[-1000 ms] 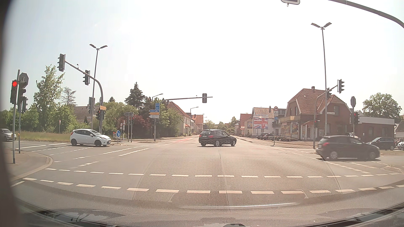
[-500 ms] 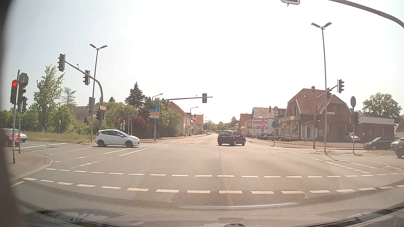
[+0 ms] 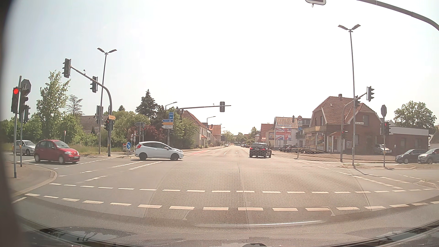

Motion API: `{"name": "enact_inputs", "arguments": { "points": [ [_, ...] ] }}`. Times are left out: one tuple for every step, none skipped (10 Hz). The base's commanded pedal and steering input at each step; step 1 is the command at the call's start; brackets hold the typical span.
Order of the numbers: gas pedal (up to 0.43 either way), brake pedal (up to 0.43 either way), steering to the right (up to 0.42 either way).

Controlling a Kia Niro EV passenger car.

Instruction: Follow the waypoints while adhering to traffic rules and regulations

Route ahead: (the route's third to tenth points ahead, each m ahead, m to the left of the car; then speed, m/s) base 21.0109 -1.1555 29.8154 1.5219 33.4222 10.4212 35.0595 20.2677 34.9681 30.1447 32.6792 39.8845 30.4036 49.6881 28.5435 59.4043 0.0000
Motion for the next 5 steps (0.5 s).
{"name": "enact_inputs", "arguments": {
  "points": [
    [0.000, 0.262, 0.019],
    [0.000, 0.256, 0.019],
    [0.000, 0.262, 0.019],
    [0.000, 0.262, 0.019],
    [0.000, 0.262, 0.019]
  ]
}}
